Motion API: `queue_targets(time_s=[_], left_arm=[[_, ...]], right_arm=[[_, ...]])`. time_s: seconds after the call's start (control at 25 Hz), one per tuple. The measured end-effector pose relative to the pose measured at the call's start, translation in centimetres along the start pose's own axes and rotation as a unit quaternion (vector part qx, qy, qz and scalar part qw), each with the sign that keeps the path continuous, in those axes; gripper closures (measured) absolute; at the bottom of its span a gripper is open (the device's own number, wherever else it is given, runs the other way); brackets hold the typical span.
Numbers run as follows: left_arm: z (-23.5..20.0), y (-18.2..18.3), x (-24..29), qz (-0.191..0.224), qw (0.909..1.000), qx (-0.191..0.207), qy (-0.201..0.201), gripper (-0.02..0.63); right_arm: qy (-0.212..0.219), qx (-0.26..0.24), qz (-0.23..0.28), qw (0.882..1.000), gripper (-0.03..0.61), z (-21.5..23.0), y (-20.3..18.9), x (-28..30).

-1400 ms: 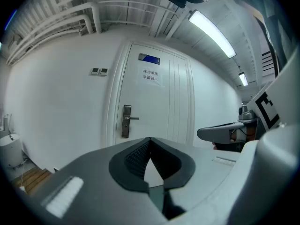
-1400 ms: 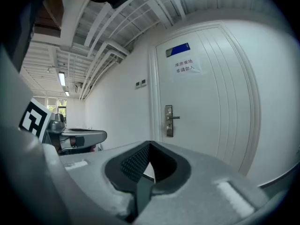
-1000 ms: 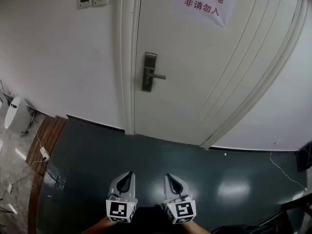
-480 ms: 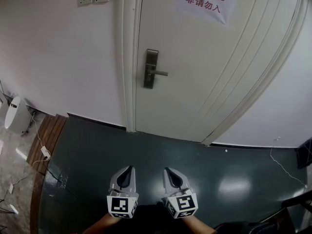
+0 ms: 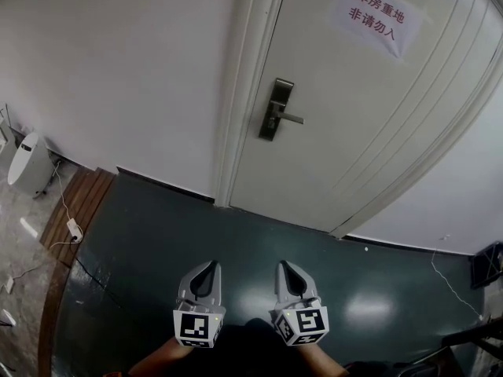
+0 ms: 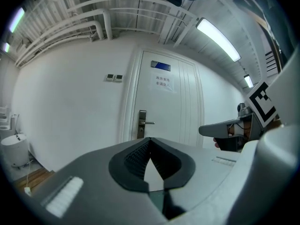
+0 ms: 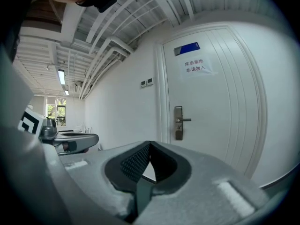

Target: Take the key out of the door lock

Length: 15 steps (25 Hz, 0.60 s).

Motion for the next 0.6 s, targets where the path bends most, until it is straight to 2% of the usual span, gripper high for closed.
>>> queue_targets(time_s=[0.36, 0.6], left_arm=[[-4.0, -0.2, 0.6, 0.005, 0.9998, -0.014, 0.013, 0.595], [-5.6, -0.2, 3.7, -0.007, 0.9996, -0.008, 0.028, 0.595]], right_arm=[[0.006, -0.013, 0.004, 1.000, 0.586, -2.1, 1.2, 3.4], [0.029, -0.006, 0.003, 1.000, 0.586, -1.0, 1.8, 8.0]])
Point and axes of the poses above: the fingertips, and each gripper's own axes: x forward along the fingers, z to its right, y out of its top, the point moved 6 cm from there along -x, backward along the fingers, and after that the axes turned 10 degrees about x, right-handed, at the moved point
